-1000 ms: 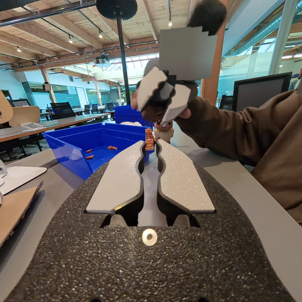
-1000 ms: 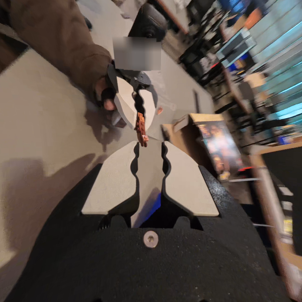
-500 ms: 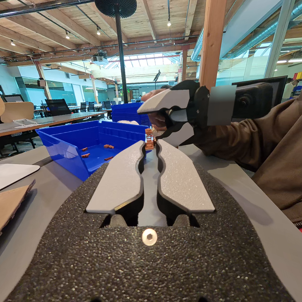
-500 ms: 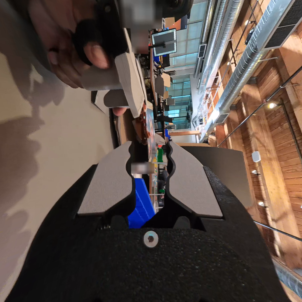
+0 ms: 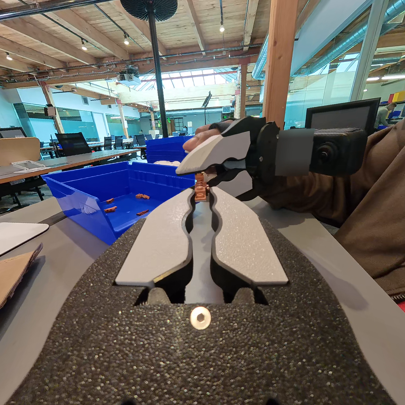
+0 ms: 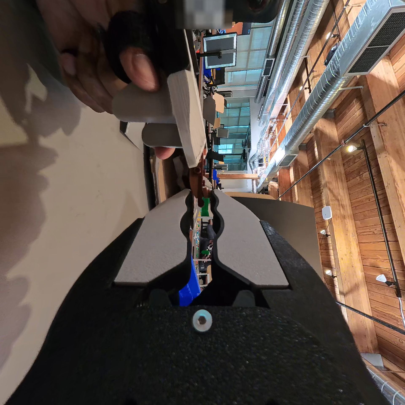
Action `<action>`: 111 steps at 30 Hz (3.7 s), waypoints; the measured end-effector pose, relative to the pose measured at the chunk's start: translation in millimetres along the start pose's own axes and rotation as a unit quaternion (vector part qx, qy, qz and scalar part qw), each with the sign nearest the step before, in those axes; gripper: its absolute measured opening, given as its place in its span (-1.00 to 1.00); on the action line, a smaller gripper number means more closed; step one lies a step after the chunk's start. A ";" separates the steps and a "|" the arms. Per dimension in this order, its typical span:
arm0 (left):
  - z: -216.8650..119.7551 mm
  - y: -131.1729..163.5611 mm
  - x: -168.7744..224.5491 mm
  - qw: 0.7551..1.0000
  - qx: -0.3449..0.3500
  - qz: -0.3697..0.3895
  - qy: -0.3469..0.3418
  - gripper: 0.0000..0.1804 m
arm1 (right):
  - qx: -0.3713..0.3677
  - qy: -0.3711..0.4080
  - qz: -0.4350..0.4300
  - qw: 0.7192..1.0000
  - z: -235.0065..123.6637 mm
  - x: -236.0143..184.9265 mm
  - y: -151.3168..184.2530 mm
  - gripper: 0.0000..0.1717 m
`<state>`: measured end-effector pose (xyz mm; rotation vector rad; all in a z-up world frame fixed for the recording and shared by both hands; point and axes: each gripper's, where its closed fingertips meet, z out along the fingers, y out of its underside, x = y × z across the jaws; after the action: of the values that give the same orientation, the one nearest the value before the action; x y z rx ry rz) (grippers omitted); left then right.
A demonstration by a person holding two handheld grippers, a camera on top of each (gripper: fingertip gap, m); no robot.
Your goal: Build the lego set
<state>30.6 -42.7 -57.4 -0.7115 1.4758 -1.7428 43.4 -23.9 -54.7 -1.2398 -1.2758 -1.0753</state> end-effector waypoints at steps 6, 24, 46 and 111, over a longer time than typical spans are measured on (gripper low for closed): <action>0.5 1.2 0.1 1.000 -0.004 0.006 -0.002 -0.88 | -0.001 -0.012 0.007 1.000 -0.2 -2.3 1.2 -0.84; 0.8 -0.6 -1.3 1.000 -0.004 0.022 -0.016 -0.87 | -0.029 -0.017 -0.008 0.999 1.0 -1.5 4.7 -0.86; 4.8 0.3 -8.6 0.998 -0.030 0.035 -0.047 -0.64 | -0.038 -0.027 -0.027 0.999 1.0 -2.7 6.1 -0.86; 12.7 6.8 -2.3 0.998 -0.040 -0.020 -0.035 -0.86 | -0.034 -0.018 -0.043 0.998 1.8 -3.2 7.3 -0.86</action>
<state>43.3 -48.6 -61.6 -0.8402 1.5000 -1.6791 50.5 -21.9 -58.4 -1.2710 -1.3399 -1.1711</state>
